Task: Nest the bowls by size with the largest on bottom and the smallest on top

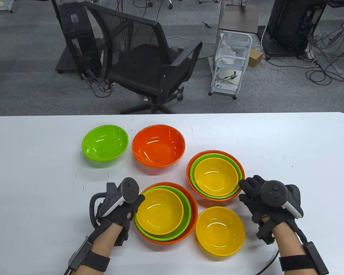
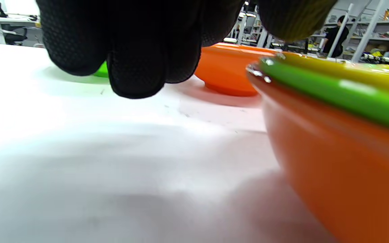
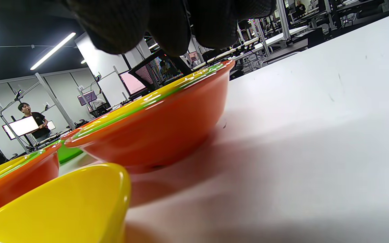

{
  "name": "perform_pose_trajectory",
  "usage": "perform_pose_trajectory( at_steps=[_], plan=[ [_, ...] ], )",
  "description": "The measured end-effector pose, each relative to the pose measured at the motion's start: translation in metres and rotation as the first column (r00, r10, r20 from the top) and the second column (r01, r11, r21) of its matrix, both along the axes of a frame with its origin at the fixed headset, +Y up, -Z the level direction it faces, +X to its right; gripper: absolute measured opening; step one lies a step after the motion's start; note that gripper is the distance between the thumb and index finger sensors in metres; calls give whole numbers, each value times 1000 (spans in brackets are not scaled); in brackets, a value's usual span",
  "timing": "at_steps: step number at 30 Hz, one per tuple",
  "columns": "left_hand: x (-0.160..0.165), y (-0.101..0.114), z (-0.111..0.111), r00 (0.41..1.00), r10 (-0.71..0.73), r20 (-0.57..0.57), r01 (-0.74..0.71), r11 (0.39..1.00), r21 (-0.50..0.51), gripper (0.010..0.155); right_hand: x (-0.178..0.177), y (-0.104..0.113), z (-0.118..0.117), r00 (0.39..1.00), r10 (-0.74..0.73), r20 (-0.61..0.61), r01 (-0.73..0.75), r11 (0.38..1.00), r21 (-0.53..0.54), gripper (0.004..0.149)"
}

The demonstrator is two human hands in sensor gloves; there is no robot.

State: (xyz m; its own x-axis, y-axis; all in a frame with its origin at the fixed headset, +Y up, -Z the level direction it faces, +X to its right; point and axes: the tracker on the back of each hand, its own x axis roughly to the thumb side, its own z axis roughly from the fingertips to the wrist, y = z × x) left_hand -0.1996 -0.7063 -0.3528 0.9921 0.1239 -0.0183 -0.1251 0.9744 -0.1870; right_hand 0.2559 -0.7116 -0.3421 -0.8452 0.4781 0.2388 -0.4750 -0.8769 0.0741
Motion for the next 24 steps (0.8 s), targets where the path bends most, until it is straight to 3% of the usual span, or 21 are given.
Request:
perform_pose_trajectory(
  at_steps=[9,17,24],
  plan=[
    [-35,5,-57,985,-107,-133,112,993,29,73,2,0,1,1000,-5,2,5,1000,2,59],
    [-50,-4,-110,974,-142,-176,131,989,-75,76,6,-2,0,1000,-14,13,14,1000,-12,59],
    [-52,-24,-133,959,-208,-194,182,973,-142,76,7,-2,0,1000,-22,21,22,1000,-16,59]
  ],
)
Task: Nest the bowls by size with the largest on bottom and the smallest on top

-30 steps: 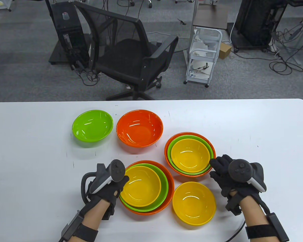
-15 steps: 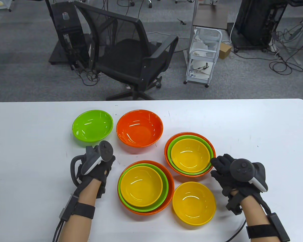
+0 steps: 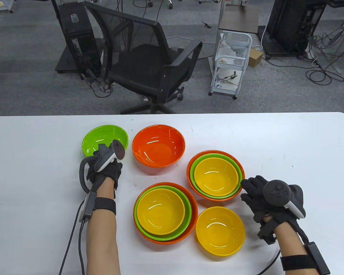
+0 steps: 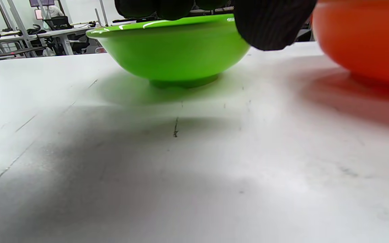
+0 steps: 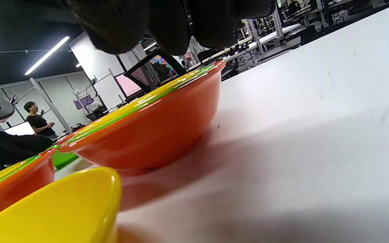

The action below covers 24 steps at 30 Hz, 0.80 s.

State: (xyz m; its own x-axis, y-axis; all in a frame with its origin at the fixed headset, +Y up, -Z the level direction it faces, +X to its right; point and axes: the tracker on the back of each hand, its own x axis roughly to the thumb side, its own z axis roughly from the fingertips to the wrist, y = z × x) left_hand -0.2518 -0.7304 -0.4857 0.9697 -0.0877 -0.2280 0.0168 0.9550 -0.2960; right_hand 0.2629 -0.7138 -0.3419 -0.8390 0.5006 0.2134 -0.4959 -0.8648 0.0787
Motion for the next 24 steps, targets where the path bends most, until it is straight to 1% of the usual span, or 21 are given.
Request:
perform_pose_trajectory(
  at_steps=[6,8,11,17,19,21,24],
  plan=[
    [0,-11,-11,999,-41,-2,40,998,-54,74,0,-3,-2,1000,8,-2,-8,1000,-15,59],
    [-1,-13,-13,999,-36,-13,35,998,-57,72,0,-3,-2,1000,5,1,-5,1000,-14,59],
    [-1,-13,-15,999,-47,-23,46,997,-64,65,1,-3,-3,1000,3,5,-3,1000,-17,59],
    [1,-16,-14,996,-81,-19,80,995,-66,54,0,-3,-2,1000,8,0,-8,1000,-21,59],
    [3,-18,-13,994,-110,6,110,991,-74,49,0,-3,-3,1000,6,0,-6,1000,-20,59],
    [5,-18,-11,992,-124,26,125,989,-72,47,1,-3,-2,1000,5,0,-5,1000,-18,59],
    [7,-16,-9,994,-104,32,106,993,-55,46,1,-3,-2,1000,3,1,-3,1000,-16,59]
  ],
)
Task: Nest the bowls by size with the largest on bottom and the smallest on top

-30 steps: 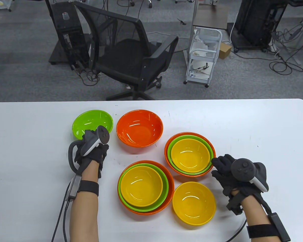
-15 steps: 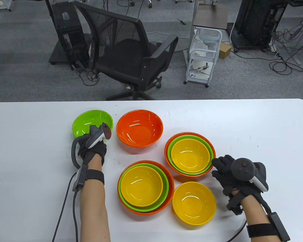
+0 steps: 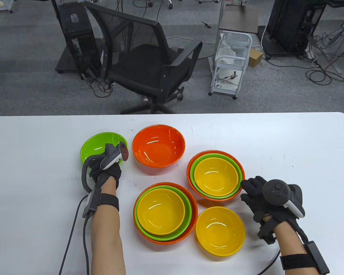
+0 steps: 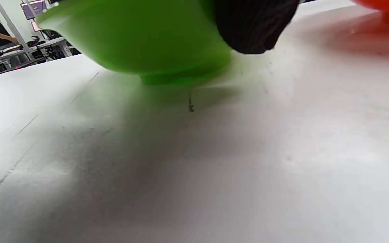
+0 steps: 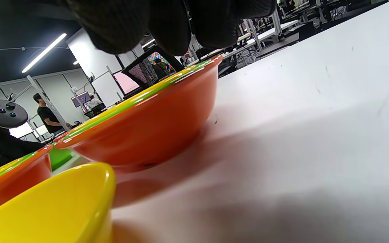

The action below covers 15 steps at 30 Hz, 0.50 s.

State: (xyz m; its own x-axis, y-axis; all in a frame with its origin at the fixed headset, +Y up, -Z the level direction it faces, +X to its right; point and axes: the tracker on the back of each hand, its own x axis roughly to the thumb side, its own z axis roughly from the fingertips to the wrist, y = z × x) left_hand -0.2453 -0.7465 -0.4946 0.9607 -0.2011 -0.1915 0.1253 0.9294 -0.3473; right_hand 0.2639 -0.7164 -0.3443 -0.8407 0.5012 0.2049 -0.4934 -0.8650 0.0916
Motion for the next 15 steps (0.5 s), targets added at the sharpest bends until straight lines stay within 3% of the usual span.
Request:
perform_pose_trajectory(
  at_steps=[4,9,15],
  plan=[
    [3,5,5,1000,-7,26,6,999,48,45,0,0,0,1000,1,-2,-1,1000,3,59],
    [3,18,16,998,43,52,-52,982,183,43,1,1,0,1000,-2,2,2,1000,11,58],
    [19,49,35,991,22,131,-66,937,344,43,0,2,0,1000,-7,-5,7,1000,23,59]
  ],
)
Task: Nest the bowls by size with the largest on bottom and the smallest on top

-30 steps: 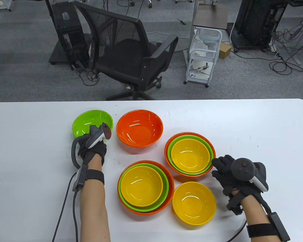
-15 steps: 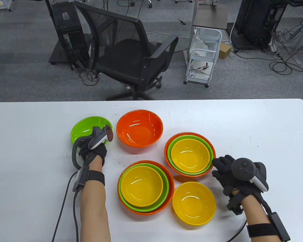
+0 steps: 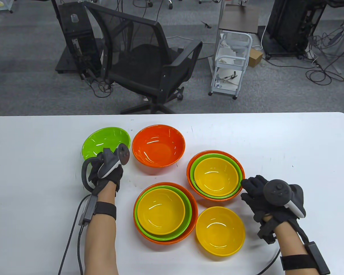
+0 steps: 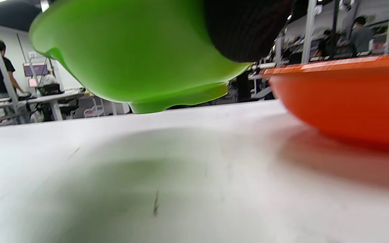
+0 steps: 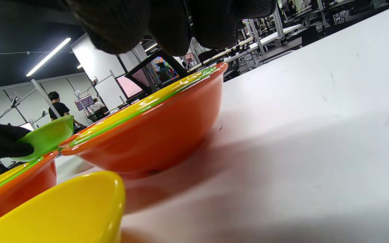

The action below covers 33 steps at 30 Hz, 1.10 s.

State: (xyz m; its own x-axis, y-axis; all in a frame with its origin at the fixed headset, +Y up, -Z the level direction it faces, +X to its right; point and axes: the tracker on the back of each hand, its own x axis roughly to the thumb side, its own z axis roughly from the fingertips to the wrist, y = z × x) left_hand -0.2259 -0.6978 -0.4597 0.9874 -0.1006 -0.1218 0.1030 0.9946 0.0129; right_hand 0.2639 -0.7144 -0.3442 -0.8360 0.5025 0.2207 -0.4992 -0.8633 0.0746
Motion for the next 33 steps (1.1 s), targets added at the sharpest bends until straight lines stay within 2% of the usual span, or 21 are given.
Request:
perform_pose_trajectory(
  at_steps=[4,7,15,20,23,27,33],
  plan=[
    [26,20,12,995,17,95,-22,998,56,43,-2,2,0,1000,-1,-13,1,1000,9,59],
    [49,29,17,986,19,165,-30,998,63,44,-2,1,0,1000,0,-20,0,1000,13,59],
    [104,30,18,953,-84,290,84,996,14,44,-1,2,2,1000,-9,-20,9,1000,16,59],
    [117,24,11,955,-58,291,83,993,-78,45,0,2,2,1000,-15,-23,15,1000,11,59],
    [121,20,6,959,-74,274,105,989,-100,46,0,3,3,1000,-17,-24,17,1000,10,59],
    [120,14,4,961,-17,276,58,988,-141,45,0,3,4,999,-23,-26,24,1000,15,59],
    [121,8,0,966,-16,260,57,987,-153,45,3,3,4,999,-33,-23,33,999,5,59]
  ],
)
